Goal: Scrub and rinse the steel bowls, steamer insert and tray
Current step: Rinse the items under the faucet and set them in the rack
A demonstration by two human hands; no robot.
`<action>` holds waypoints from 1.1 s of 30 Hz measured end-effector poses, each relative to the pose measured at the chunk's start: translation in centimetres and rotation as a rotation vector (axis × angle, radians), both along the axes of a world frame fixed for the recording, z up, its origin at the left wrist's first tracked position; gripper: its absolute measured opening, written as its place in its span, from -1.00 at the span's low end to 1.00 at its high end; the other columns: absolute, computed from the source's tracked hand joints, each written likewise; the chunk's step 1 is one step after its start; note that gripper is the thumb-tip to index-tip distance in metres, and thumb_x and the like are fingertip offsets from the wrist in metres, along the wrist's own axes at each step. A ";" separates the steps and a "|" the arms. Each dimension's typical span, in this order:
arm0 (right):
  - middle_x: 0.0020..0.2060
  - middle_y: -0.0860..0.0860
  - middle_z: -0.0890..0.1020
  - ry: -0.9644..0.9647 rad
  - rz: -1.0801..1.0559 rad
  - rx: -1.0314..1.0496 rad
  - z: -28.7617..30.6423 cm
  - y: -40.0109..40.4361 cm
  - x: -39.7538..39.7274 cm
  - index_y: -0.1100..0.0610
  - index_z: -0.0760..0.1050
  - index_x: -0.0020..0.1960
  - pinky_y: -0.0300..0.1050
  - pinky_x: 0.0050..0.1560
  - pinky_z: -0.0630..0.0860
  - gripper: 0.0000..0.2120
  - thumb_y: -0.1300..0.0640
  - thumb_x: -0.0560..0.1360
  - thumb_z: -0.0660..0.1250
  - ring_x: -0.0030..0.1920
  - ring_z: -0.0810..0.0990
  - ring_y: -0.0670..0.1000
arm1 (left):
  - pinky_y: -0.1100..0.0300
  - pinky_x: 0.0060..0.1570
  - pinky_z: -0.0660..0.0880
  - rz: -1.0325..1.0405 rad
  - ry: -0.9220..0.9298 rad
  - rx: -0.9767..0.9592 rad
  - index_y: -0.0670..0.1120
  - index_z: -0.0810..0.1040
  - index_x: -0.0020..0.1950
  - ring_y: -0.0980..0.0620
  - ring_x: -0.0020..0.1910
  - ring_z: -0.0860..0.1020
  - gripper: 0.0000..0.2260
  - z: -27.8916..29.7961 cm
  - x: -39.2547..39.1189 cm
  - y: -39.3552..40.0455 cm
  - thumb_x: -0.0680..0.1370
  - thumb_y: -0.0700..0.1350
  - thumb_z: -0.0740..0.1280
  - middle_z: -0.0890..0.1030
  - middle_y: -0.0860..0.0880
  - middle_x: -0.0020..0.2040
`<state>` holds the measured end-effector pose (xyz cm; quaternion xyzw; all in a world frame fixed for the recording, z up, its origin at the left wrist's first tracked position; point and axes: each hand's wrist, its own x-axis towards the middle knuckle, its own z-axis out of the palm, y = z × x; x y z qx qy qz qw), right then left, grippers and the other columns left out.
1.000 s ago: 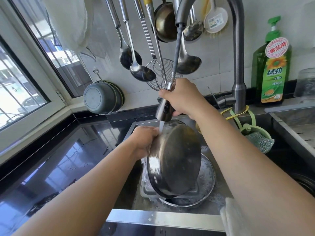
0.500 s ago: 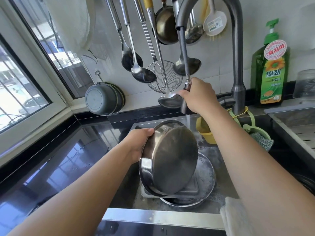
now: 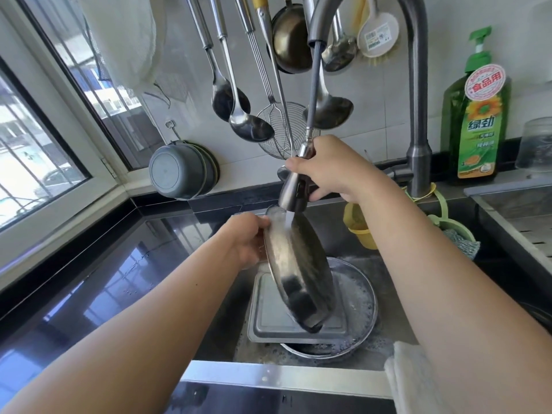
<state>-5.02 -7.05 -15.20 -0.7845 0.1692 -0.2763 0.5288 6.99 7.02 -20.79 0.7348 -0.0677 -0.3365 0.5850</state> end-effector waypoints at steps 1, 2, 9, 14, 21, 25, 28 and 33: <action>-0.02 0.18 0.64 0.014 0.018 0.000 0.2 0.0 -0.3 0.19 0.53 -0.04 0.11 -0.19 0.71 -0.86 0.12 0.59 0.40 -0.06 0.68 0.14 | 0.00 -0.16 0.53 0.007 0.002 0.004 -0.18 0.56 0.08 -0.07 -0.19 0.59 -0.80 0.0 0.1 -0.1 0.72 -0.23 0.15 0.63 -0.11 -0.14; -0.01 0.20 0.64 0.026 0.028 -0.003 0.3 0.0 -0.6 0.20 0.53 -0.03 0.10 -0.19 0.71 -0.86 0.13 0.59 0.40 -0.07 0.68 0.13 | 0.01 -0.20 0.53 0.018 0.003 0.004 -0.16 0.55 0.06 -0.06 -0.24 0.59 -0.81 0.1 0.2 -0.2 0.71 -0.25 0.14 0.62 -0.11 -0.17; -0.07 0.17 0.67 0.159 -0.006 -0.125 1.1 -0.5 -1.9 0.24 0.55 0.06 0.06 -0.26 0.70 -0.79 0.09 0.57 0.40 -0.18 0.72 0.12 | 0.08 -0.45 0.60 0.164 0.001 -0.011 -0.21 0.50 -0.03 -0.04 -0.42 0.62 -0.76 0.4 1.3 0.1 0.72 -0.33 0.08 0.61 -0.12 -0.30; -0.11 0.15 0.64 0.256 -0.177 -0.275 0.5 -1.5 -1.9 0.18 0.50 0.09 0.10 -0.15 0.71 -0.77 0.02 0.57 0.36 -0.23 0.70 0.16 | 0.21 -0.65 0.46 0.249 -0.019 0.002 -0.26 0.41 -0.09 -0.03 -0.67 0.51 -0.72 0.2 2.1 1.0 0.72 -0.34 -0.02 0.54 -0.17 -0.35; -0.24 0.04 0.51 0.268 -0.351 -0.430 0.0 -2.3 -1.7 0.19 0.50 0.09 -0.15 -0.37 0.31 -0.79 0.05 0.60 0.35 -0.29 0.48 -0.02 | 0.14 -0.26 0.52 0.240 -0.385 0.217 -0.17 0.43 -0.15 -0.08 -0.27 0.49 -0.80 0.0 2.9 0.5 0.67 -0.21 0.23 0.45 -0.09 -0.25; -0.24 0.03 0.50 0.270 -0.367 -0.437 -0.1 -2.6 -1.9 0.18 0.49 0.10 -0.16 -0.39 0.26 -0.81 0.06 0.59 0.35 -0.29 0.46 -0.03 | 0.04 -0.33 0.63 -0.025 -0.611 0.251 -0.17 0.61 -0.23 -0.06 -0.43 0.56 -0.65 2.3 1.2 1.0 0.50 0.10 0.56 0.61 -0.11 -0.35; -0.23 0.03 0.50 0.283 -0.372 -0.438 0.1 -2.9 -2.1 0.18 0.50 0.10 -0.16 -0.39 0.25 -0.79 0.05 0.58 0.36 -0.29 0.45 -0.03 | 0.30 -0.50 0.35 -0.436 -0.860 0.409 -0.19 0.62 -0.22 0.10 -0.49 0.40 -0.63 4.1 -0.4 1.5 0.51 0.11 0.54 0.51 0.01 -0.43; -0.23 0.03 0.50 0.299 -0.361 -0.423 0.2 -2.9 -2.5 0.17 0.49 0.11 -0.15 -0.38 0.28 -0.77 0.04 0.58 0.37 -0.28 0.46 -0.02 | 0.22 -0.16 0.37 -1.010 -1.250 0.665 -0.12 0.55 -0.11 0.12 -0.18 0.49 -0.78 3.4 -2.3 2.6 0.61 0.00 0.43 0.55 0.04 -0.12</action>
